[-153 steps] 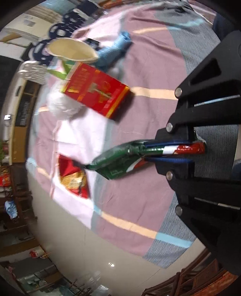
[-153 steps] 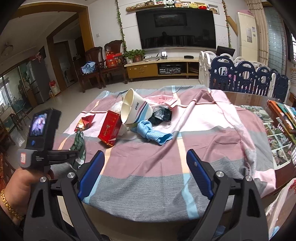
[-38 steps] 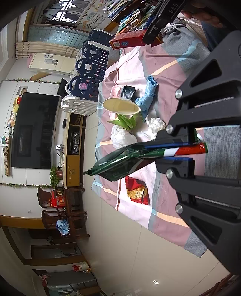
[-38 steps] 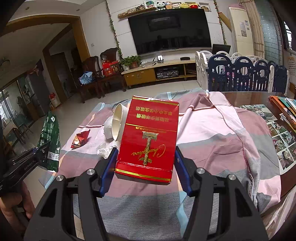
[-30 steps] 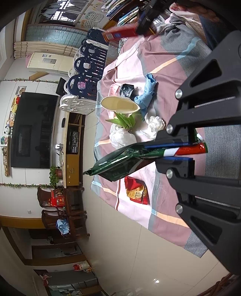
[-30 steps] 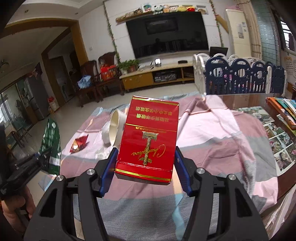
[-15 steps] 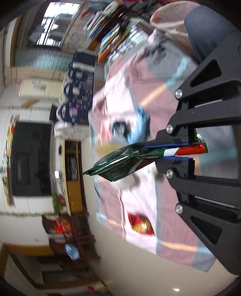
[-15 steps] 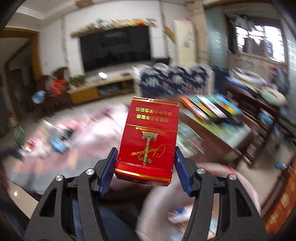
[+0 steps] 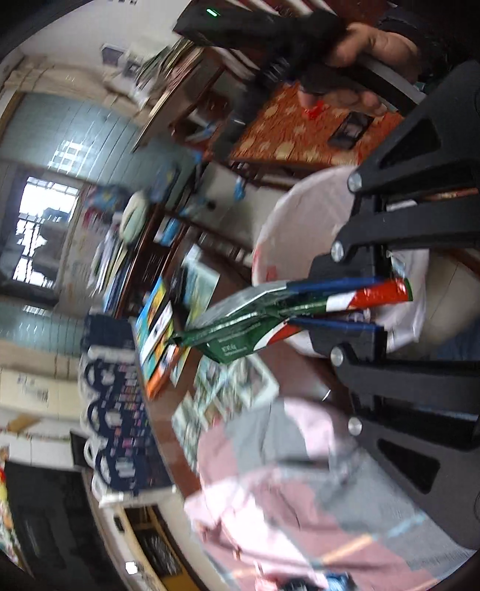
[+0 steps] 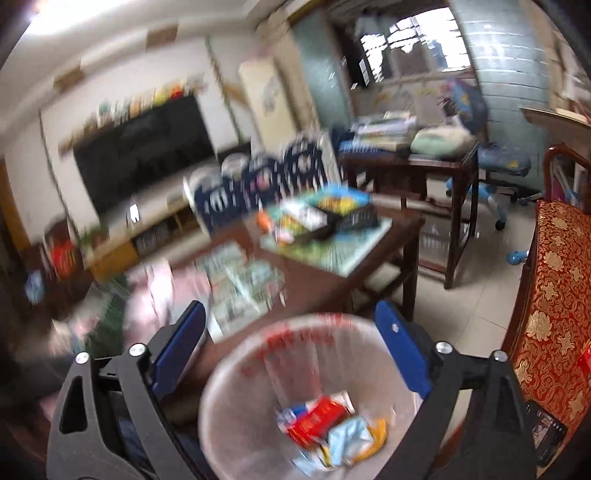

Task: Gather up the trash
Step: 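Open both tools over the wastebasket and drop the items, then bring both tools back over the table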

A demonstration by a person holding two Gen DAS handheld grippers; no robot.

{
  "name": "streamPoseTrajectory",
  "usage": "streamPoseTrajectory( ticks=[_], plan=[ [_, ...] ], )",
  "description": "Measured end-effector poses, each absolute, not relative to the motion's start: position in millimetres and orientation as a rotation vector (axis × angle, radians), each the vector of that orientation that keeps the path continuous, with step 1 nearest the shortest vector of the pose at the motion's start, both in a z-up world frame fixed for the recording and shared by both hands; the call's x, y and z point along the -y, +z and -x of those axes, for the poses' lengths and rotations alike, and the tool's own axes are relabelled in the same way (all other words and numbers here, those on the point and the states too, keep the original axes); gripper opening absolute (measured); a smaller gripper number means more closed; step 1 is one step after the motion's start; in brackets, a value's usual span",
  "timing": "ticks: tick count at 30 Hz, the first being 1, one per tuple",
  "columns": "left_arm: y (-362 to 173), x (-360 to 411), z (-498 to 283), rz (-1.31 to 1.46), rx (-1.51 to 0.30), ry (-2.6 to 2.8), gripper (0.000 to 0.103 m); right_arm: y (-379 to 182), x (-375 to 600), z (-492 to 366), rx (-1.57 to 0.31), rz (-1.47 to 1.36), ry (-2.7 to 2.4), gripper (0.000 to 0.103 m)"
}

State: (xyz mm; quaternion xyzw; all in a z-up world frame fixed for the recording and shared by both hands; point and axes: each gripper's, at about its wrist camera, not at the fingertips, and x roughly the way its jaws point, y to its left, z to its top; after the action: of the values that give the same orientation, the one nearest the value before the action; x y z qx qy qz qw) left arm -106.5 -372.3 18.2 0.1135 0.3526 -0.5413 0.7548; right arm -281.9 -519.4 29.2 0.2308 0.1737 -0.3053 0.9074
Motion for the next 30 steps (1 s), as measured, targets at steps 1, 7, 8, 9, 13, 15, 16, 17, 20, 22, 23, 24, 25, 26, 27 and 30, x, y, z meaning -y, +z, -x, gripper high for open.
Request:
streamPoseTrajectory(
  ticks=[1, 7, 8, 9, 13, 15, 16, 17, 20, 22, 23, 24, 25, 26, 27, 30],
  plan=[
    [13.5, 384.7, 112.7, -0.271, -0.794, -1.206, 0.067, 38.0, 519.5, 283.3, -0.341, -0.477, -0.621, 0.092],
    [7.4, 358.5, 93.8, -0.239, -0.755, -1.044, 0.088, 55.4, 487.9, 256.4, -0.375, -0.375, -0.536, 0.092],
    [9.9, 344.4, 86.9, -0.209, -0.753, -1.009, 0.088, 50.7, 477.3, 245.2, -0.398, -0.357, -0.504, 0.092],
    [13.1, 328.0, 79.5, -0.184, -0.746, -0.968, 0.09, 49.6, 469.5, 233.3, -0.419, -0.345, -0.473, 0.092],
    [31.4, 231.9, 40.9, -0.129, -0.674, -0.729, 0.094, 38.3, 425.4, 185.3, -0.477, -0.347, -0.344, 0.092],
    [36.2, 180.0, 26.1, -0.133, -0.626, -0.602, 0.096, 33.9, 391.2, 153.7, -0.517, -0.33, -0.254, 0.092],
    [36.3, 159.6, 20.8, -0.142, -0.608, -0.546, 0.096, 34.4, 376.4, 141.7, -0.527, -0.318, -0.223, 0.092],
    [37.0, 140.1, 15.9, -0.153, -0.595, -0.489, 0.097, 34.2, 354.9, 125.4, -0.537, -0.298, -0.175, 0.092],
    [32.7, 83.0, 0.3, -0.163, -0.585, -0.325, 0.097, 37.7, 301.6, 86.4, -0.547, -0.265, -0.06, 0.092],
    [25.5, 51.6, -7.4, -0.133, -0.599, -0.249, 0.097, 40.5, 271.6, 64.9, -0.547, -0.275, 0.002, 0.092],
    [21.3, 37.9, -10.3, -0.121, -0.603, -0.214, 0.097, 40.5, 254.9, 51.8, -0.559, -0.272, 0.028, 0.092],
    [17.5, 26.7, -12.5, -0.117, -0.604, -0.188, 0.097, 40.2, 242.4, 44.8, -0.564, -0.269, 0.048, 0.092],
    [12.2, 16.0, -13.3, -0.109, -0.605, -0.153, 0.097, 37.1, 228.3, 35.1, -0.561, -0.262, 0.074, 0.092],
    [6.5, 8.1, -14.7, -0.095, -0.604, -0.134, 0.097, 32.9, 216.4, 32.1, -0.558, -0.248, 0.085, 0.092],
    [2.9, -0.3, -16.7, -0.085, -0.605, -0.124, 0.097, 25.9, 206.7, 26.7, -0.565, -0.223, 0.081, 0.092],
    [-13.4, -8.5, -24.6, -0.077, -0.657, -0.095, 0.097, 10.3, 189.9, 22.3, -0.612, -0.168, 0.06, 0.092]
  ],
)
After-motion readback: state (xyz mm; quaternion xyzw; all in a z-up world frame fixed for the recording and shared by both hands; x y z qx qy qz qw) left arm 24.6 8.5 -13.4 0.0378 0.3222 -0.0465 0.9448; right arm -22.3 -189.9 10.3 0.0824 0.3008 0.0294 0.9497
